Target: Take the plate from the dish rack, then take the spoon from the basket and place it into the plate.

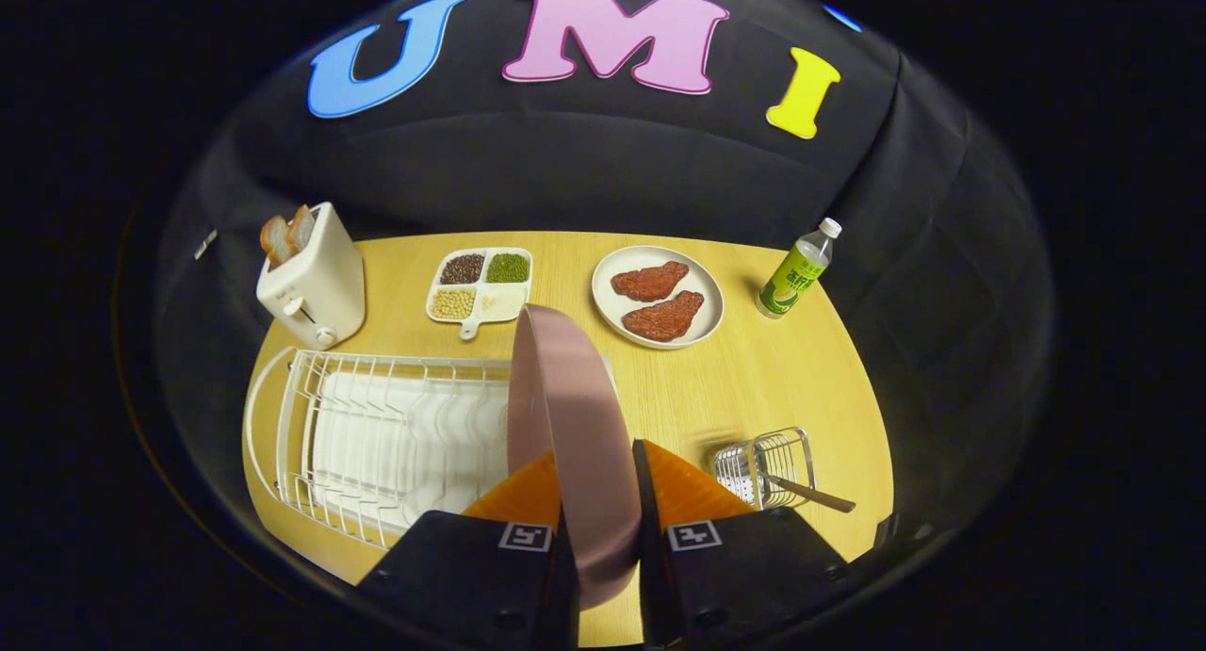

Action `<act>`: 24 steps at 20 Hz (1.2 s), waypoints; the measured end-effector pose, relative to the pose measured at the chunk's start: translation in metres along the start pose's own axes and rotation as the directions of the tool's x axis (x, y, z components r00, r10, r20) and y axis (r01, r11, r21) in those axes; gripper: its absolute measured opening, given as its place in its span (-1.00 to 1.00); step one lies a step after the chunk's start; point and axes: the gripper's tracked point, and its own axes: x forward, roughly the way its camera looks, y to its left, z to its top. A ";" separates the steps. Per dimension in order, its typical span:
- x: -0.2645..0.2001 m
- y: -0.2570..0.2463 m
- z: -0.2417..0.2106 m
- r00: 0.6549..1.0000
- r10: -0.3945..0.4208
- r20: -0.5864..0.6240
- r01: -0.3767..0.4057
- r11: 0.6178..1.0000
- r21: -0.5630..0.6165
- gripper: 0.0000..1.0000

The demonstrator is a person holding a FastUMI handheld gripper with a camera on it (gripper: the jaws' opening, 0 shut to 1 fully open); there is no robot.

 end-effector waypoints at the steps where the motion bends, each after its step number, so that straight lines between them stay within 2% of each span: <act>1: -0.010 -0.002 0.001 1.000 0.027 0.015 -0.028 0.999 0.023 -0.42; 3: -0.032 0.001 -0.004 0.993 0.112 0.024 -0.114 0.989 0.094 -0.41; 6: -0.065 0.003 -0.030 0.968 0.252 0.017 -0.251 0.951 0.180 -0.41; 10: -0.098 0.004 -0.091 0.928 0.372 -0.027 -0.347 0.888 0.303 -0.42; 13: -0.118 0.005 -0.154 0.899 0.428 -0.097 -0.368 0.855 0.365 -0.42; 18: -0.109 0.005 -0.243 0.867 0.461 -0.190 -0.347 0.831 0.435 -0.42; 24: -0.064 0.023 -0.275 0.838 0.500 -0.217 -0.328 0.781 0.531 -0.42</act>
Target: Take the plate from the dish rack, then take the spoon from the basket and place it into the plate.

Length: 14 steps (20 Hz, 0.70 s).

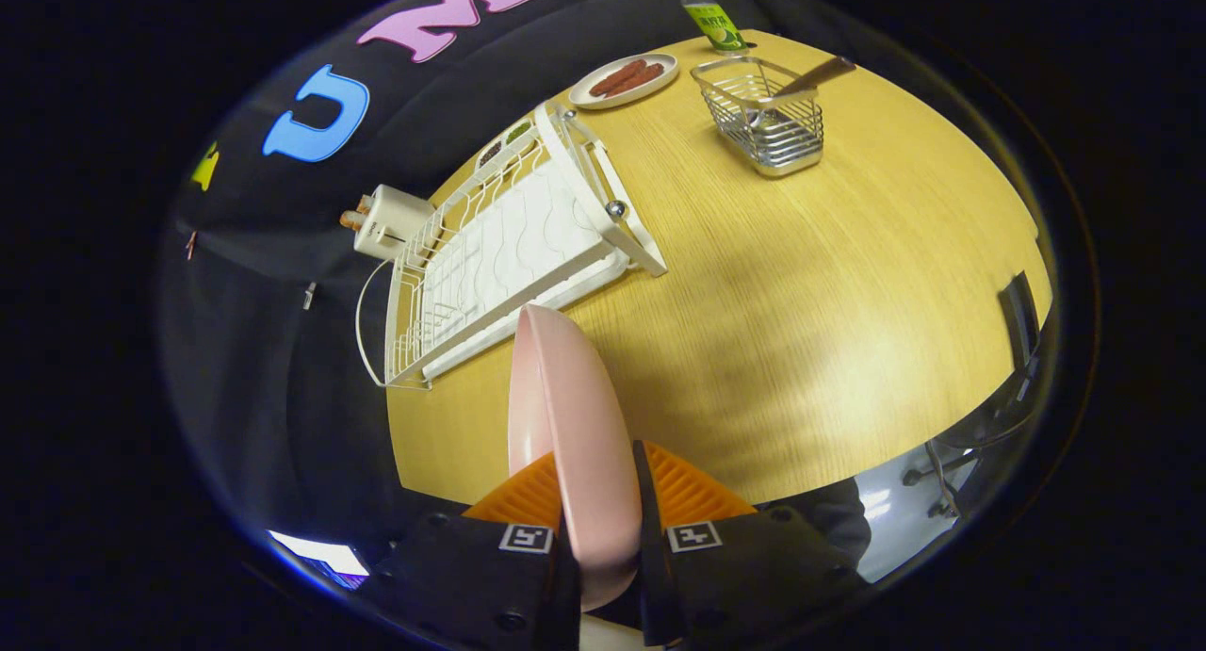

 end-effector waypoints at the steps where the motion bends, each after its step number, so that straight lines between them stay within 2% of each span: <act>1: 0.008 0.001 0.001 1.000 0.009 -0.010 -0.008 1.000 0.010 -0.41; 4: 0.026 -0.002 -0.005 0.999 -0.022 -0.042 0.021 1.000 -0.022 -0.42; 5: 0.029 0.002 -0.001 0.999 -0.003 -0.040 0.002 1.000 -0.024 -0.41; 8: 0.035 0.002 0.003 1.000 -0.021 -0.021 0.021 0.999 -0.029 -0.37; 14: 0.038 -0.021 0.007 0.993 -0.116 -0.019 0.113 0.988 -0.103 0.07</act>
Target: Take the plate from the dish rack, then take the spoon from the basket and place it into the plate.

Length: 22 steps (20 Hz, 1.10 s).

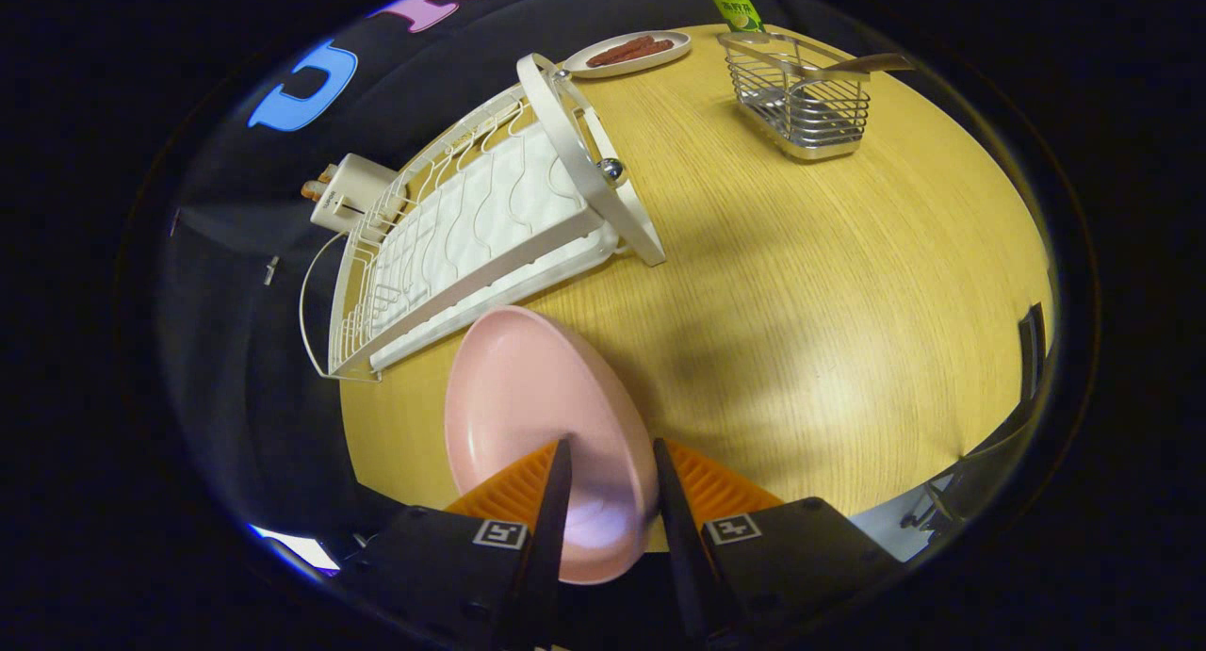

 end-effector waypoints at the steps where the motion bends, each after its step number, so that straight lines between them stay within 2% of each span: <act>1: -0.002 0.000 0.004 1.000 0.006 0.014 -0.006 1.000 0.003 0.22; 5: -0.022 -0.020 0.027 0.996 -0.024 0.090 0.029 0.998 -0.057 0.29; 8: -0.056 -0.006 0.055 0.977 0.087 0.192 -0.057 0.986 -0.158 0.29; 10: -0.092 0.001 0.086 0.947 0.143 0.288 -0.077 0.971 -0.228 0.29; 12: -0.125 -0.004 0.131 0.903 0.140 0.405 -0.017 0.956 -0.293 0.29; 14: -0.154 -0.022 0.180 0.853 0.091 0.514 0.108 0.933 -0.344 0.28; 16: -0.168 -0.039 0.208 0.825 0.051 0.562 0.190 0.913 -0.361 0.28; 20: -0.167 -0.082 0.247 0.804 -0.041 0.594 0.282 0.904 -0.320 0.28; 22: -0.155 -0.107 0.254 0.811 -0.084 0.579 0.311 0.901 -0.304 0.29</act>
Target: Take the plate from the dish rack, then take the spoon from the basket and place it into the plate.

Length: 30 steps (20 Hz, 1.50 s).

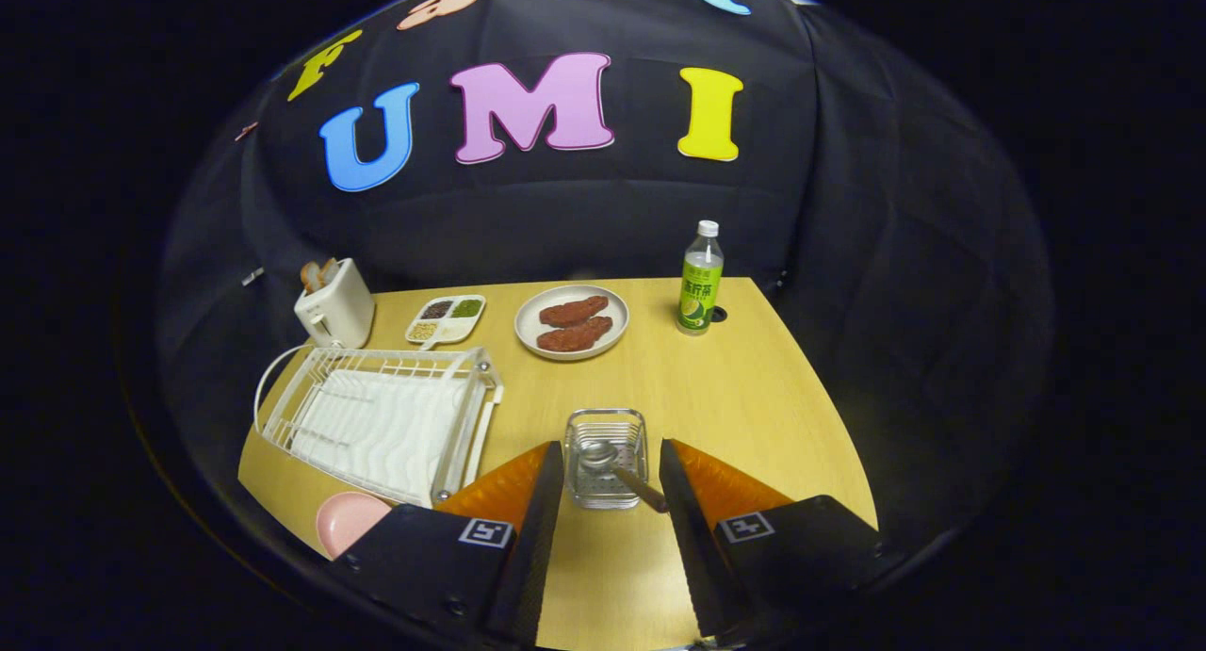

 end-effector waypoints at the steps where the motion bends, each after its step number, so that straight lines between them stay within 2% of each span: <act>1: 0.007 -0.005 -0.009 1.000 -0.002 -0.024 0.002 1.000 0.009 0.28; 8: 0.038 -0.011 -0.057 0.989 0.025 -0.143 -0.017 0.998 0.057 0.20; 9: 0.039 -0.011 -0.059 0.988 0.027 -0.149 -0.015 0.997 0.080 -0.04; 12: 0.045 -0.010 -0.060 0.987 0.030 -0.159 -0.004 0.987 0.158 -0.33; 13: 0.044 -0.002 -0.058 0.986 0.058 -0.156 -0.027 0.981 0.193 -0.50; 14: 0.046 0.007 -0.057 0.984 0.098 -0.149 -0.062 0.972 0.228 -0.54; 15: 0.045 0.007 -0.059 0.982 0.101 -0.162 -0.061 0.970 0.235 -0.69; 17: 0.044 0.008 -0.057 0.981 0.097 -0.168 -0.055 0.969 0.240 -0.77; 24: 0.026 -0.005 -0.029 0.988 0.050 -0.147 -0.010 0.965 0.262 -0.78; 30: -0.012 0.004 0.021 0.996 0.061 -0.059 -0.048 0.979 0.196 -0.78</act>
